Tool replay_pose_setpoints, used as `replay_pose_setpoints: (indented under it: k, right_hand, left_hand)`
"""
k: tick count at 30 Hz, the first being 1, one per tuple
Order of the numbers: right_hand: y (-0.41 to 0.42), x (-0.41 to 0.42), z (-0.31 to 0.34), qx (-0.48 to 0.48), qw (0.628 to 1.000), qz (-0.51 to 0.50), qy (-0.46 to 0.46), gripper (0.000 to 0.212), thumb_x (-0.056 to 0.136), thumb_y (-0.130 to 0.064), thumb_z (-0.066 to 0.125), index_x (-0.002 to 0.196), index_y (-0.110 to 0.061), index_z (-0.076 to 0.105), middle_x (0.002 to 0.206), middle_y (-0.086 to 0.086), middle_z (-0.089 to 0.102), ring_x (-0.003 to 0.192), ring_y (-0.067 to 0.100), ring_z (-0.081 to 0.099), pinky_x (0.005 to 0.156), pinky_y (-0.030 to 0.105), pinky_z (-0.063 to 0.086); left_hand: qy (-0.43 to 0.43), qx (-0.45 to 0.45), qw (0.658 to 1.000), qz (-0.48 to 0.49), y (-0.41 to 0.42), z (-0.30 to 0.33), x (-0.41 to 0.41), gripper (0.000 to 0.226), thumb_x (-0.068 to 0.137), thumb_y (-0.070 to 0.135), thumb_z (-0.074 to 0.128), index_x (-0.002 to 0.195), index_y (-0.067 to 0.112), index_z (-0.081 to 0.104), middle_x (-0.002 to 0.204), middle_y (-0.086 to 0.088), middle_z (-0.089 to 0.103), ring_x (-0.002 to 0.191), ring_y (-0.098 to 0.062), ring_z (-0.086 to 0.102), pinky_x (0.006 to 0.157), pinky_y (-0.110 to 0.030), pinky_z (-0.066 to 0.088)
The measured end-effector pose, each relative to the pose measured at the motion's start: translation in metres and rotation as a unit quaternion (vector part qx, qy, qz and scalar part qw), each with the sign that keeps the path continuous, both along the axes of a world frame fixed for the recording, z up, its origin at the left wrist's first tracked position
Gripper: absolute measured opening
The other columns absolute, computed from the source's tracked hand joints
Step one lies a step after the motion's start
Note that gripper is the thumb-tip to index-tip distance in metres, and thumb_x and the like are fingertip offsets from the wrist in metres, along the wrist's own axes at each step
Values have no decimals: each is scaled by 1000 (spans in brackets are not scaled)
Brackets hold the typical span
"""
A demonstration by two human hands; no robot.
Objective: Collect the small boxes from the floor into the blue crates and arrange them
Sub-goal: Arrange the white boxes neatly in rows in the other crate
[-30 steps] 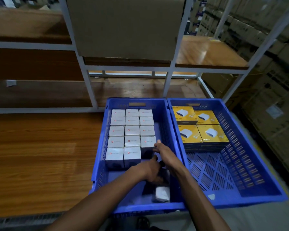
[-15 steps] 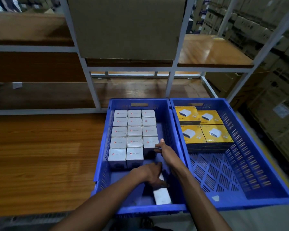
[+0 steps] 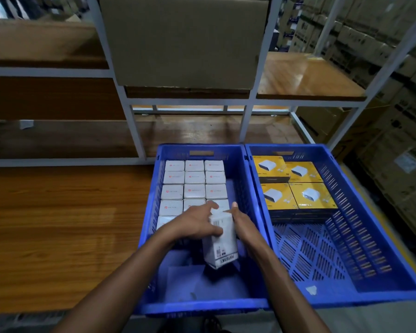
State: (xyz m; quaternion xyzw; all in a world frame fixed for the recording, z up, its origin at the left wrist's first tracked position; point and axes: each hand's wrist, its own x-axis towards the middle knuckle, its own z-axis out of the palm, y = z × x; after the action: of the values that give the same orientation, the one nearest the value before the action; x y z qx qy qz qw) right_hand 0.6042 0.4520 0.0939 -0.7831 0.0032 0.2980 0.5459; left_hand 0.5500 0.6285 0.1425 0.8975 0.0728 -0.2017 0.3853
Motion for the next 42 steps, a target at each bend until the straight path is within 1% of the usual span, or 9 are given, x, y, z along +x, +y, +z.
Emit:
replay_pose_setpoints:
  k: [6,10,13,15,18,21,25,34,42]
  right_hand:
    - [3,-7,25,27,999,17,36,62,102,-73,23,104,-40,75,99,-6,81,98,17,76,95,47,60]
    - [2,-10,27,52,998,8,35,61,100,-76,27,111,-37,74,97,5,80,82,29,75,72,43,63]
    - [3,-8,24,91,995,-10,46,70,95,-79,39,123,-23,71,107,14,77,68,27,71,67,38,60]
    - [1,-7,20,137,988,-30,59,71,91,-77,54,130,-19,66,119,14,73,84,28,77,77,42,62]
    - [-4,-8,16,197,976,-63,74,77,83,-71,73,135,-17,55,124,13,73,111,30,73,99,53,57]
    - [-7,-9,20,240,964,-78,83,77,79,-58,84,135,-16,53,109,12,75,101,33,68,95,56,51]
    - [-9,-11,23,262,961,-69,48,61,89,-10,80,141,-15,48,133,14,68,117,29,69,102,47,55]
    - [-14,-16,26,199,972,2,-121,79,81,8,74,146,-21,40,133,5,63,118,15,68,90,25,56]
    - [-8,-21,24,150,973,-39,-173,61,87,-30,65,145,-34,44,141,-5,58,124,13,61,100,35,54]
  left_hand:
    - [-70,-149,973,164,22,9,-4,69,65,42,69,132,41,54,115,7,64,97,-21,69,88,-43,61]
    - [-157,-221,944,187,18,6,-13,70,63,26,70,131,39,57,123,3,61,102,-14,67,91,-39,61]
    - [-211,-240,934,158,13,7,-19,68,71,4,68,133,29,57,130,5,62,115,-8,64,93,-25,55]
    - [-225,-240,937,114,11,8,-23,63,74,-3,66,132,21,58,135,0,60,120,-3,60,95,-17,48]
    - [-221,-244,943,43,15,7,-28,57,82,-1,71,134,18,57,146,0,50,137,-6,51,109,-23,43]
    - [-212,-248,945,-3,20,8,-32,31,92,11,80,120,18,68,155,6,44,146,-6,42,115,-23,39]
    - [-213,-288,931,70,22,3,-30,23,94,12,76,115,21,71,146,7,56,140,-13,51,107,-34,52]
    - [-136,-240,961,38,15,0,-20,85,91,20,79,153,56,33,132,-2,60,107,-19,69,98,-39,58]
    - [-175,-127,976,9,-1,-11,-10,65,77,34,85,130,42,47,118,6,63,101,-20,64,93,-45,55]
